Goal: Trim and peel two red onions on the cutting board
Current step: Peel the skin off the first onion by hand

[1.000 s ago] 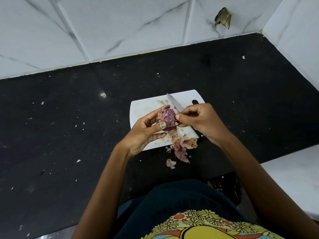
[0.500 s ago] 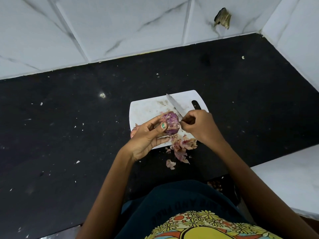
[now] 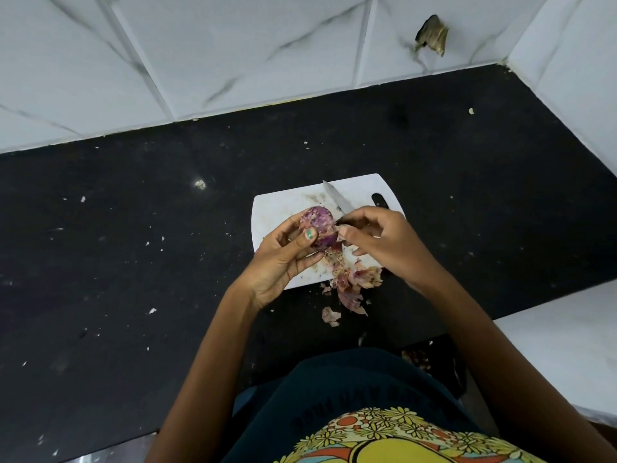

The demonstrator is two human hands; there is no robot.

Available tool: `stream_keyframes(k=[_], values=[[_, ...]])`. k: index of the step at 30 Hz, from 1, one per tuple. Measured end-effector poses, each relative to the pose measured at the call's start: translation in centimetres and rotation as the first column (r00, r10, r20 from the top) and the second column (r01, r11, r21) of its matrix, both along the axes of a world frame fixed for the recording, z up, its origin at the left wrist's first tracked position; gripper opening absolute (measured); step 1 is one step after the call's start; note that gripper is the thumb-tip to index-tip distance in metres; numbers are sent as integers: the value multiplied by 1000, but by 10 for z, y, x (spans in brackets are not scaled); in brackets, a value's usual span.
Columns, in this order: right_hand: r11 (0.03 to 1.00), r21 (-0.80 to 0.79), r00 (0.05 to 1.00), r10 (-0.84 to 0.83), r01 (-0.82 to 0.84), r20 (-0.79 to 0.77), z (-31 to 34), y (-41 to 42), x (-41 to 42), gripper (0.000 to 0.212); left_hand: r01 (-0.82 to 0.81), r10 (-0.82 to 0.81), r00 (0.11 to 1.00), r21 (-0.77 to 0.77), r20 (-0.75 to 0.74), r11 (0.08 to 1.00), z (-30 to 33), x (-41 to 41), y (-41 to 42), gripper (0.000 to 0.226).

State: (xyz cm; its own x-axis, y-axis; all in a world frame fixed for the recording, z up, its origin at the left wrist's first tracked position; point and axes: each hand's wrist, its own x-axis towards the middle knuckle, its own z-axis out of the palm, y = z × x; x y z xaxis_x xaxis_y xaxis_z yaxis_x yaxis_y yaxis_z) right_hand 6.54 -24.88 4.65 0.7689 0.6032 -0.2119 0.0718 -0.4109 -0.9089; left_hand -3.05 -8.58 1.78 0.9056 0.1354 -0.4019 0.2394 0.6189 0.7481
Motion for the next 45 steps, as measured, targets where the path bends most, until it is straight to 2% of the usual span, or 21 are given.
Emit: stream_keyframes(k=[3,6,9,14,17,20,22,24,26,29,30,33,34,36,39,41,45], values=[[995,72,995,-72,67,73,3,7,-7,20,-20,20,1000,25,15,999,2,1,-1,44],[981,121,975,-171,154,145,0,13,-13,11,-47,47,999,26,26,999,3,2,-2,45],[978,121,954,-196,172,228,-1,15,-15,6,-52,51,998,37,38,998,3,1,-1,47],[991,17,932,-133,135,338,-3,18,-17,2,-47,47,998,20,31,999,4,0,-2,46],[987,-56,938,-126,151,322,-8,17,-14,5,-32,33,999,-38,23,999,4,-1,-3,47],[975,-168,964,-102,146,246,-18,13,-7,7,-12,15,999,-87,30,996,4,-3,-1,67],[963,-243,974,-68,121,215,-26,10,-5,19,12,-6,999,-112,52,994,2,-3,0,81],[949,-300,975,-31,98,222,-32,7,-4,33,29,-23,998,-102,64,994,-1,-3,0,85],[941,-332,975,4,71,221,-33,5,-4,29,34,-28,998,-90,62,995,-1,-2,0,87],[963,-270,989,19,22,150,-30,5,-6,6,9,-5,999,-86,38,996,-2,-2,-1,95],[971,-236,988,7,30,156,-29,5,-6,6,1,2,1000,-86,31,996,-3,-2,-1,96],[985,-142,967,-61,98,247,-19,7,-6,31,-1,4,1000,-82,27,997,-4,-2,-1,94],[991,-86,966,-82,106,246,-15,7,-6,27,-1,3,1000,-79,28,997,-4,-2,0,94],[995,49,985,-92,86,144,-6,9,-6,6,-3,5,1000,-68,27,998,-5,-2,0,93],[992,120,999,-40,35,36,4,12,-9,17,-5,7,999,-63,37,998,-5,-2,0,93],[992,123,999,-16,11,40,11,13,-13,23,-8,11,999,-50,46,999,-5,-1,1,94],[991,115,992,-80,69,95,14,17,-18,35,-14,15,998,-15,60,1000,-4,0,0,85]])
